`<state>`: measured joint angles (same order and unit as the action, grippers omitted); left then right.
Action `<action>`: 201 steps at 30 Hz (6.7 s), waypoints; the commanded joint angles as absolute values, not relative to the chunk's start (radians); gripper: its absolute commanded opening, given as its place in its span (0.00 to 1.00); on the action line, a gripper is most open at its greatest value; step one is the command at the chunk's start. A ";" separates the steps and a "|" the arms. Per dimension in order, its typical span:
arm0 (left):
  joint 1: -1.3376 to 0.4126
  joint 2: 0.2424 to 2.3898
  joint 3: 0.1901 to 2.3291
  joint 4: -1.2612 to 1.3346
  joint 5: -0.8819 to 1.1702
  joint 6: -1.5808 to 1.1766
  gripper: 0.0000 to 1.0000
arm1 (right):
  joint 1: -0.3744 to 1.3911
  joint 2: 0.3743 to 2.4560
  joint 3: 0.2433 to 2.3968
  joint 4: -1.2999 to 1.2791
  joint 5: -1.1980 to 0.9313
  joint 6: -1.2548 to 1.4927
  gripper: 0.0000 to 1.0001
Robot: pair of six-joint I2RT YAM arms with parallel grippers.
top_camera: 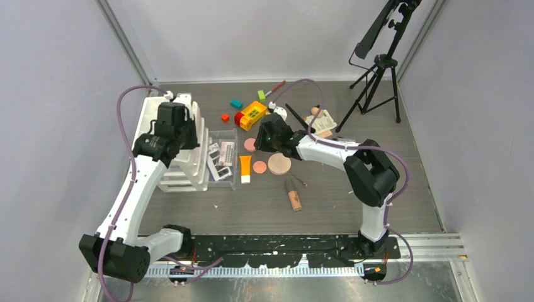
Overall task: Organize the makeup
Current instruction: Close the drawer in the storage box.
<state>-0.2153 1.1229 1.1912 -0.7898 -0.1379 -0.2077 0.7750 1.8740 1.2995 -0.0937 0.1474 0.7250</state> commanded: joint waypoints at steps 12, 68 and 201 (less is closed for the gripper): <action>-0.206 1.040 1.192 -0.647 -0.147 -0.217 0.00 | 0.814 1.980 1.449 -0.094 -0.043 0.738 0.34; -0.206 1.036 1.189 -0.645 -0.134 -0.215 0.00 | 0.871 2.026 1.489 -0.111 0.062 0.792 0.33; -0.206 1.021 1.246 -0.604 -0.008 -0.326 0.00 | 0.813 2.002 1.259 0.776 -0.364 1.234 0.58</action>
